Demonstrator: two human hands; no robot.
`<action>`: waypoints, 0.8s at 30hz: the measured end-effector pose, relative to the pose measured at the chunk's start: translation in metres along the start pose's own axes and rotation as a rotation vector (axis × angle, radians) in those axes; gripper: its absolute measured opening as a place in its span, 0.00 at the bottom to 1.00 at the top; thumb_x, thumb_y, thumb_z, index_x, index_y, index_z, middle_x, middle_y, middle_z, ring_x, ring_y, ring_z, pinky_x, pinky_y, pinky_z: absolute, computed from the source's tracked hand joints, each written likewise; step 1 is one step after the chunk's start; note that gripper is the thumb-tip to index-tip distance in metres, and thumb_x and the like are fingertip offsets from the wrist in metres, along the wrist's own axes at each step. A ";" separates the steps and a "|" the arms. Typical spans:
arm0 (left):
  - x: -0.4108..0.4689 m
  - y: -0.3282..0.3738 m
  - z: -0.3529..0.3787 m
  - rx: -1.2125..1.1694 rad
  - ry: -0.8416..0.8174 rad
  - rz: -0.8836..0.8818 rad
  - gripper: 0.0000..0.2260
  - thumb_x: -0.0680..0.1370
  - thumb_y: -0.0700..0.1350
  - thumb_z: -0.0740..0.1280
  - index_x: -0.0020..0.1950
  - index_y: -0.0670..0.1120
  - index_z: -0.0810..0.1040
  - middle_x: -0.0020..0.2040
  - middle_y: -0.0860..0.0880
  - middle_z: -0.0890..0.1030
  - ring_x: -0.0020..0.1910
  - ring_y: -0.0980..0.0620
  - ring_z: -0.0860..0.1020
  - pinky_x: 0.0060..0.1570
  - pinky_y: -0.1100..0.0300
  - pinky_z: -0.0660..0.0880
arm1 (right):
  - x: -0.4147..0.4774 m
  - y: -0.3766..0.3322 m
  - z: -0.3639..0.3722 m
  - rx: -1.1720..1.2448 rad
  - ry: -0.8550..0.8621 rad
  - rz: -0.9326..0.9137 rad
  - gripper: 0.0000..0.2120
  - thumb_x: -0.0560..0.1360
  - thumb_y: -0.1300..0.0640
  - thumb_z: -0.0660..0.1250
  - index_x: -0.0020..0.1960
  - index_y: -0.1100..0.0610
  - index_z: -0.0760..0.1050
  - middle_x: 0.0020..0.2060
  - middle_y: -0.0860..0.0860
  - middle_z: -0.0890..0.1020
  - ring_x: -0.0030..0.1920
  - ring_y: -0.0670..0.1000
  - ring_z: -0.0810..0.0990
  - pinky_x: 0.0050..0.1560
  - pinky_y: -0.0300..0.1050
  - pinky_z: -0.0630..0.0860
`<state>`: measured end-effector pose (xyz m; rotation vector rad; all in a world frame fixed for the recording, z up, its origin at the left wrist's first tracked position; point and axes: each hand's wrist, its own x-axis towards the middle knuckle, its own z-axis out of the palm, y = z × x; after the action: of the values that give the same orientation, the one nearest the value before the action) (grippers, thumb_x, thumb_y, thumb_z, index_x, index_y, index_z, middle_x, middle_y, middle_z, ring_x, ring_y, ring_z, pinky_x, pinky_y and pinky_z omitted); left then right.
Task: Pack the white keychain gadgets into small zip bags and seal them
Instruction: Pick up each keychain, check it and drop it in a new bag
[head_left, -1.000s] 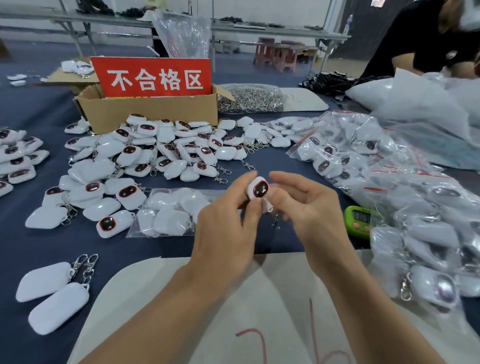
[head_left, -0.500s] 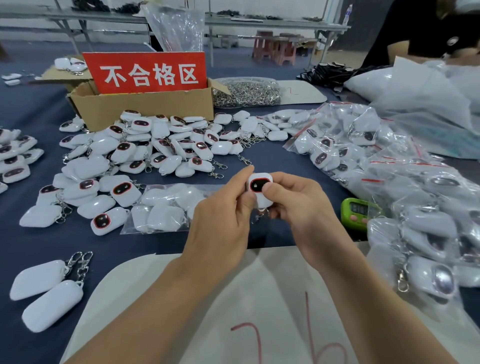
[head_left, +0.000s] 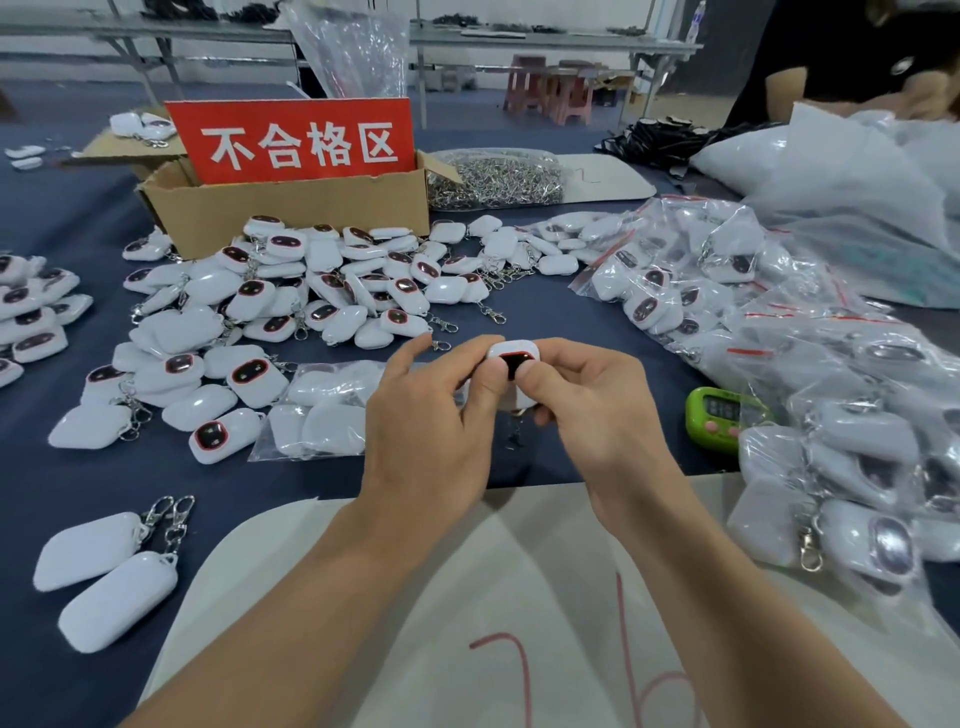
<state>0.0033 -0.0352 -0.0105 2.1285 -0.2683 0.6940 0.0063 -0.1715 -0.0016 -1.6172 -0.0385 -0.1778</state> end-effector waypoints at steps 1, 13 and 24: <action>0.001 0.001 0.001 0.019 0.031 0.017 0.12 0.83 0.48 0.62 0.58 0.51 0.85 0.37 0.56 0.83 0.54 0.52 0.71 0.66 0.49 0.72 | 0.000 0.000 0.000 -0.008 -0.006 0.001 0.12 0.79 0.65 0.67 0.47 0.53 0.87 0.34 0.46 0.86 0.32 0.40 0.78 0.34 0.32 0.73; 0.000 0.000 0.001 0.059 0.069 0.025 0.10 0.82 0.45 0.63 0.52 0.49 0.86 0.33 0.46 0.84 0.53 0.46 0.66 0.65 0.55 0.64 | -0.002 -0.002 0.004 0.026 -0.012 0.056 0.10 0.76 0.65 0.69 0.48 0.55 0.87 0.35 0.48 0.87 0.33 0.42 0.82 0.35 0.33 0.74; 0.000 -0.001 0.003 0.077 0.021 -0.030 0.14 0.83 0.53 0.60 0.57 0.52 0.85 0.31 0.47 0.82 0.58 0.54 0.64 0.73 0.48 0.65 | -0.004 0.000 0.002 0.069 -0.002 -0.012 0.11 0.71 0.66 0.73 0.49 0.53 0.85 0.41 0.52 0.89 0.44 0.52 0.89 0.43 0.41 0.84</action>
<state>0.0046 -0.0366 -0.0127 2.1929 -0.2005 0.7195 0.0025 -0.1693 -0.0020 -1.5484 -0.0551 -0.1819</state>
